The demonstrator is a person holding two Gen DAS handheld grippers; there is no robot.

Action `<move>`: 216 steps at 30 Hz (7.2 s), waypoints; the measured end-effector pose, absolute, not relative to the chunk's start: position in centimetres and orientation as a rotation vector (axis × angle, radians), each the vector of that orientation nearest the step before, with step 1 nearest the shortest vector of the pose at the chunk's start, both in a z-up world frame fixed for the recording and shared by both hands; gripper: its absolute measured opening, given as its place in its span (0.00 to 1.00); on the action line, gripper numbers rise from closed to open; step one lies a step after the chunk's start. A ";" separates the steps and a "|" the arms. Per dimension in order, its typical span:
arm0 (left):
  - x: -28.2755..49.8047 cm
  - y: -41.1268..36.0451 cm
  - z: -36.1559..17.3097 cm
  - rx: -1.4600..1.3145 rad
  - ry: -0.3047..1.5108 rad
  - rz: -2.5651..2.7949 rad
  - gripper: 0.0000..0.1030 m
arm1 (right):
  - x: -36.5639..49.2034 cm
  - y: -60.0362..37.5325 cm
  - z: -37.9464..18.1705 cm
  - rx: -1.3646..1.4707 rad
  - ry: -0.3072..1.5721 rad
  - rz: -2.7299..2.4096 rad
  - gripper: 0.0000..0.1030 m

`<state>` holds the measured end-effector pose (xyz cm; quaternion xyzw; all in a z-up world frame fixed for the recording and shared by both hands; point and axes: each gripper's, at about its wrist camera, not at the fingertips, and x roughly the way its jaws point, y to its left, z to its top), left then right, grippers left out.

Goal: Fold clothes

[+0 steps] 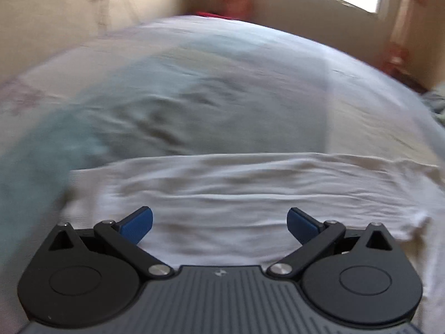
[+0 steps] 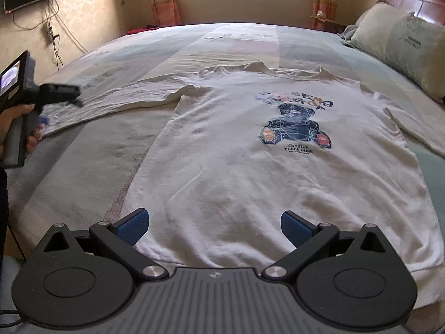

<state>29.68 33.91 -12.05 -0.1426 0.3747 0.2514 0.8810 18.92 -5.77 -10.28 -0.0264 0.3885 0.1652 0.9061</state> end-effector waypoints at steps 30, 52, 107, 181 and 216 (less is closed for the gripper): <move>31.2 35.1 -13.3 -0.224 0.822 0.546 1.00 | 21.9 -6.9 -13.6 -0.039 0.896 0.299 1.00; 32.7 7.8 -13.9 0.075 0.832 -0.294 0.99 | 19.8 -6.4 -14.9 -0.090 0.779 0.287 1.00; 28.4 4.6 -10.7 0.186 0.724 -0.370 0.99 | 20.1 -20.6 -13.4 -0.031 0.756 0.221 1.00; 17.3 -5.6 -7.1 0.118 0.791 -0.199 0.99 | 25.9 -47.1 -6.8 0.340 0.491 -0.100 1.00; 22.9 -8.7 -9.9 0.130 0.854 -0.271 0.99 | 31.6 -62.8 -12.7 0.648 0.649 -0.067 1.00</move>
